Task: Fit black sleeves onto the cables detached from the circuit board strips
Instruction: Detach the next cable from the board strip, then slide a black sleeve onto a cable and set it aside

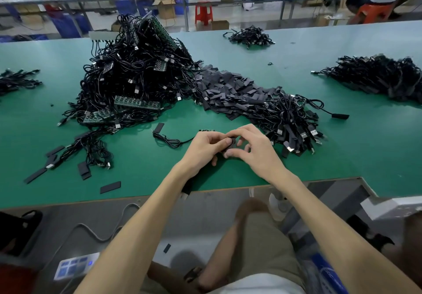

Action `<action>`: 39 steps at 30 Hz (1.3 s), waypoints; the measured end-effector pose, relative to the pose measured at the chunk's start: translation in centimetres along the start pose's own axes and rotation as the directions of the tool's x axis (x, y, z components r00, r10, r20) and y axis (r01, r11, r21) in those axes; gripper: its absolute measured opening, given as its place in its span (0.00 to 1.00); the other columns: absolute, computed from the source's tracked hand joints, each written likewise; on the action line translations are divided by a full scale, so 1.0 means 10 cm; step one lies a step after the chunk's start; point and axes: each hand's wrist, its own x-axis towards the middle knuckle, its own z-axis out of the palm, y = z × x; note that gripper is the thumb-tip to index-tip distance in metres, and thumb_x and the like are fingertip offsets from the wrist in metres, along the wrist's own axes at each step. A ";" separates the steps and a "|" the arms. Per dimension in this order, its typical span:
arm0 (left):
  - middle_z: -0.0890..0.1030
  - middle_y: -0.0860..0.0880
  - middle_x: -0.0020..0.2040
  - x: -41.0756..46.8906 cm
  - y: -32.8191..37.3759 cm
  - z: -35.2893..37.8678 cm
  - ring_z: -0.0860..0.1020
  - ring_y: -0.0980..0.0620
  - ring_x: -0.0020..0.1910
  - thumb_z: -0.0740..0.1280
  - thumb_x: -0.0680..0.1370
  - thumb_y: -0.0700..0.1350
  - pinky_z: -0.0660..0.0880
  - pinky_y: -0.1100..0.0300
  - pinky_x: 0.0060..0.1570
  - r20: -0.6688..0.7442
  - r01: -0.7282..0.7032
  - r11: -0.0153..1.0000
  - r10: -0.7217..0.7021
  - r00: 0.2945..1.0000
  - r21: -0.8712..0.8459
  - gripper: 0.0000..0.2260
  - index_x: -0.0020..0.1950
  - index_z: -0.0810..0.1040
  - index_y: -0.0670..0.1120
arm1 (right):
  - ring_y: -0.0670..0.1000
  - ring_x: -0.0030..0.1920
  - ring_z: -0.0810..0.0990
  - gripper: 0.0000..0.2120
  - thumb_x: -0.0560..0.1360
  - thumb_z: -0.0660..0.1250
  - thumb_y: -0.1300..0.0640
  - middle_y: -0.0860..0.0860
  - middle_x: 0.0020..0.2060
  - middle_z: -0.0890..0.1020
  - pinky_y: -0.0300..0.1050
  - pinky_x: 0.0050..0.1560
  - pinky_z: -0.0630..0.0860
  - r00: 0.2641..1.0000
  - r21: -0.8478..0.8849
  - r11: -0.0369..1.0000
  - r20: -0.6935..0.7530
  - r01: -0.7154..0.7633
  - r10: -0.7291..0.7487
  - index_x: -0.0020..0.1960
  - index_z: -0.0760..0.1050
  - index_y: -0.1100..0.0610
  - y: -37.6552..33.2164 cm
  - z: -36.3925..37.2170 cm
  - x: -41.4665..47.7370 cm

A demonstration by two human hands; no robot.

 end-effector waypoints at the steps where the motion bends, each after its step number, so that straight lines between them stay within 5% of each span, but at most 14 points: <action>1: 0.82 0.47 0.35 -0.01 0.00 0.01 0.74 0.57 0.27 0.68 0.82 0.43 0.68 0.66 0.21 0.005 -0.005 1.000 0.005 1.000 -0.005 0.07 0.53 0.85 0.41 | 0.46 0.45 0.76 0.17 0.70 0.80 0.58 0.49 0.52 0.77 0.33 0.44 0.70 1.000 0.012 1.000 -0.013 -0.010 0.010 0.58 0.82 0.54 0.00 -0.01 0.00; 8: 0.81 0.48 0.31 -0.01 0.00 0.00 0.69 0.54 0.23 0.68 0.82 0.47 0.65 0.65 0.21 0.035 0.002 1.000 -0.002 0.999 0.020 0.08 0.49 0.86 0.46 | 0.42 0.44 0.74 0.20 0.68 0.81 0.49 0.47 0.47 0.75 0.31 0.44 0.69 0.991 -0.075 0.991 -0.084 -0.107 0.100 0.51 0.74 0.53 0.03 0.02 -0.01; 16: 0.82 0.46 0.33 0.01 -0.05 -0.02 0.68 0.51 0.23 0.68 0.82 0.47 0.66 0.65 0.22 0.029 0.001 0.999 -0.002 1.000 0.040 0.08 0.50 0.86 0.46 | 0.44 0.35 0.70 0.19 0.69 0.81 0.50 0.47 0.40 0.74 0.43 0.42 0.72 0.984 -0.076 0.985 -0.103 -0.154 0.145 0.50 0.74 0.55 0.05 0.04 -0.01; 22: 0.83 0.45 0.34 0.02 -0.07 -0.03 0.68 0.52 0.22 0.68 0.82 0.47 0.66 0.66 0.22 0.015 -0.002 0.999 0.002 1.000 0.050 0.07 0.50 0.86 0.48 | 0.45 0.35 0.71 0.17 0.69 0.81 0.51 0.47 0.37 0.74 0.40 0.41 0.71 0.971 -0.029 0.980 -0.145 -0.199 0.193 0.47 0.75 0.55 0.06 0.01 0.00; 33: 0.82 0.50 0.32 0.01 -0.08 -0.03 0.68 0.55 0.21 0.68 0.83 0.45 0.64 0.68 0.21 -0.005 0.000 0.999 0.000 1.000 0.049 0.08 0.51 0.85 0.43 | 0.46 0.48 0.77 0.09 0.75 0.76 0.55 0.47 0.47 0.81 0.41 0.51 0.74 0.987 -0.106 0.993 -0.158 -0.055 0.038 0.53 0.82 0.56 0.08 0.01 -0.05; 39: 0.81 0.55 0.32 -0.02 -0.04 -0.01 0.69 0.61 0.22 0.67 0.83 0.43 0.62 0.69 0.21 -0.004 0.013 1.000 -0.013 1.000 0.015 0.09 0.52 0.83 0.38 | 0.50 0.44 0.80 0.07 0.76 0.75 0.59 0.50 0.47 0.81 0.47 0.51 0.77 0.983 -0.108 0.992 -0.177 -0.062 0.042 0.53 0.82 0.59 0.07 -0.02 -0.06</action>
